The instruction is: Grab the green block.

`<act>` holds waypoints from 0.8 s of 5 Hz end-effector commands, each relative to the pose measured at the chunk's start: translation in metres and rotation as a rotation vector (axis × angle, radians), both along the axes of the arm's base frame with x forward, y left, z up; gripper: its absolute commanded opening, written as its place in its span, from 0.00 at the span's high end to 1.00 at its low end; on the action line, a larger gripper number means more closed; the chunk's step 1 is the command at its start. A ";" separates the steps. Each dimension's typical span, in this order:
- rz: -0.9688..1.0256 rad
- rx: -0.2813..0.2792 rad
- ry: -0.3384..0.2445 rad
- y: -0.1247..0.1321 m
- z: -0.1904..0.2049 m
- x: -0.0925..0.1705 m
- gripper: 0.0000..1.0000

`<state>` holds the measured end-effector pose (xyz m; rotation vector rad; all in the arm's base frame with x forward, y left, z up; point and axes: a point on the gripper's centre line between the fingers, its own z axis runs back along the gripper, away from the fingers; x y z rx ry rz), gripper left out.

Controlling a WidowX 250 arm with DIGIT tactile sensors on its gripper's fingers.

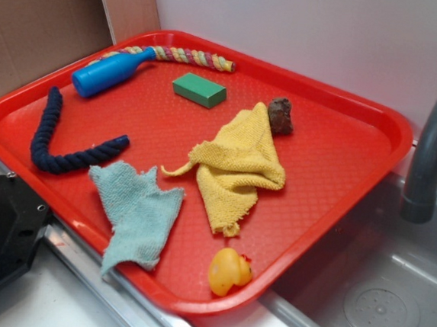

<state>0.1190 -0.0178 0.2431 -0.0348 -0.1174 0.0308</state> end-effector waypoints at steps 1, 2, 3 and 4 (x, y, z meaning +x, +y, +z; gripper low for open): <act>0.000 0.000 0.000 0.000 0.000 0.000 0.00; 0.249 0.074 0.033 0.038 -0.050 0.026 0.00; 0.503 0.067 -0.086 0.062 -0.070 0.072 0.00; 0.756 0.057 -0.220 0.081 -0.084 0.116 0.00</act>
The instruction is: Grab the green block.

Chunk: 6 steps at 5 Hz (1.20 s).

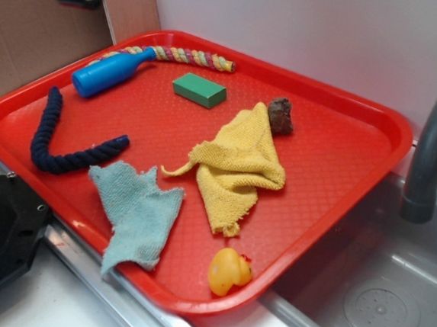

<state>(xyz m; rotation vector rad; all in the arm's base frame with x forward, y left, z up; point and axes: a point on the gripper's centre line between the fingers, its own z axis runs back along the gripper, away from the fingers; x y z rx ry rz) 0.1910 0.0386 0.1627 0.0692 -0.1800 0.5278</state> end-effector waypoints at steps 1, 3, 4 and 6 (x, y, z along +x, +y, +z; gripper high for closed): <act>0.408 0.025 -0.192 0.033 -0.020 0.089 0.00; 0.606 -0.107 -0.121 0.034 -0.068 0.117 0.00; 0.647 -0.096 -0.095 0.017 -0.081 0.098 0.00; 0.650 -0.088 -0.005 0.007 -0.112 0.100 0.00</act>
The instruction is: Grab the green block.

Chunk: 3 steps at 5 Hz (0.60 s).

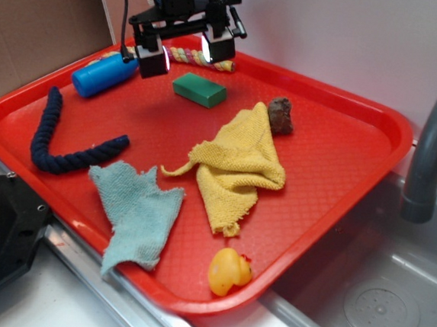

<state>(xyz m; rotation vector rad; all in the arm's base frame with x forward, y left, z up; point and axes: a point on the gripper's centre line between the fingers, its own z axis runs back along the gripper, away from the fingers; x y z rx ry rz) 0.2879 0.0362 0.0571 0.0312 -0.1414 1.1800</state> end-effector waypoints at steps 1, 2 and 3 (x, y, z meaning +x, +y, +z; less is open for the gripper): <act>-0.001 0.009 0.037 0.010 -0.019 0.012 0.00; 0.006 -0.002 0.061 0.011 -0.030 0.019 0.00; 0.009 -0.025 0.087 0.010 -0.033 0.014 0.17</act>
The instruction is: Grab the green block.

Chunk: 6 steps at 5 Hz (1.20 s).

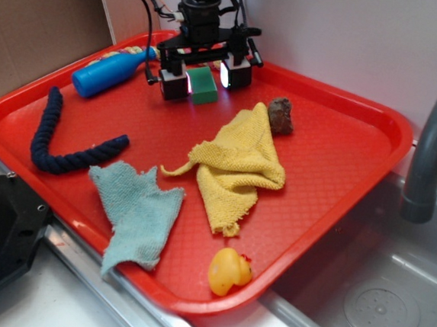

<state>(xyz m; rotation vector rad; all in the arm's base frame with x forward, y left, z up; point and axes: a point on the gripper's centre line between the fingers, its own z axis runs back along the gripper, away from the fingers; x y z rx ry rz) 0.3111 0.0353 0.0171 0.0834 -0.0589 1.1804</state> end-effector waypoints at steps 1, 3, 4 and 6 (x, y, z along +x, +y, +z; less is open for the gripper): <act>-0.112 -0.057 -0.016 0.007 0.030 -0.027 1.00; -0.611 0.078 -0.118 -0.019 0.127 -0.091 1.00; -0.861 0.099 -0.141 -0.034 0.176 -0.110 1.00; -1.234 -0.044 -0.175 -0.013 0.225 -0.110 1.00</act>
